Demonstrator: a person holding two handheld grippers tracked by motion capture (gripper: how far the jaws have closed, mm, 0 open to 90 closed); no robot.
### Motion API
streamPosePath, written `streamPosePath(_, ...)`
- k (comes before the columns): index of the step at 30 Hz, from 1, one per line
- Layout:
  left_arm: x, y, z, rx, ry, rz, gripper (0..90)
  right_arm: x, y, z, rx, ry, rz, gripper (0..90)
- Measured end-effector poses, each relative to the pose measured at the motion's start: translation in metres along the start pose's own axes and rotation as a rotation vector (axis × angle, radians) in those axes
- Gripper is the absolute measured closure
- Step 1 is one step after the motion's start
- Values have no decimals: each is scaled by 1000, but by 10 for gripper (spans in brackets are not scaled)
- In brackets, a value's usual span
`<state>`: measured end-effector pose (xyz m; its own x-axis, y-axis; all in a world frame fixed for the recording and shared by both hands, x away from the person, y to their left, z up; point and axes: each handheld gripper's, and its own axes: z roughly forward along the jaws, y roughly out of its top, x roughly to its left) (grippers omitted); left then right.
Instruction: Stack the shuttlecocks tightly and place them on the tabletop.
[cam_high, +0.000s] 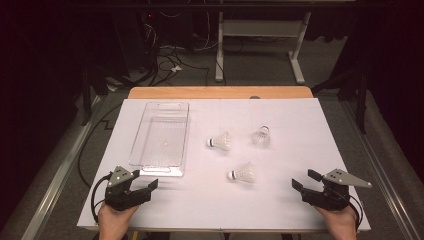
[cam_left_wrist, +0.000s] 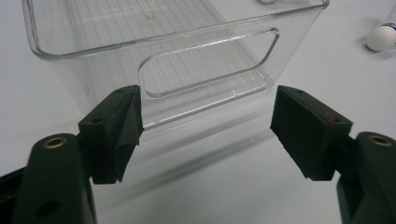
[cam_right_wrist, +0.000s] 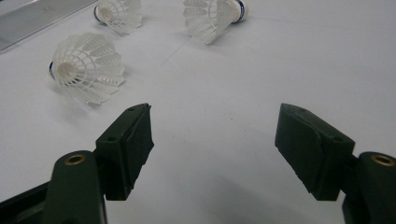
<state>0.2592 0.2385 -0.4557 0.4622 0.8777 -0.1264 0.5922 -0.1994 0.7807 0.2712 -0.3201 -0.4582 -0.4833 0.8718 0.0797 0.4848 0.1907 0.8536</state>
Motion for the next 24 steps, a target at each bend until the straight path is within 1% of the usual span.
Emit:
streamPosePath(10,-1,-1,-1,-6,-12,6,262,4,4,0,-9,-9,-3,272)
streamPosePath(13,-1,-1,-1,-8,-16,5,262,7,6,-1,-22,-30,-12,267)
streamPosePath(15,-1,-1,-1,-11,-18,4,262,8,7,-1,-20,-43,-12,257)
streamPosePath(18,0,-2,-1,-17,-22,-6,263,10,8,0,-12,-53,-8,257)
streamPosePath(21,0,-2,-1,-18,-23,-6,263,12,10,0,-15,-62,-8,261)
streamPosePath(24,0,-2,-1,-16,-25,-2,263,14,12,1,-9,-48,3,283)
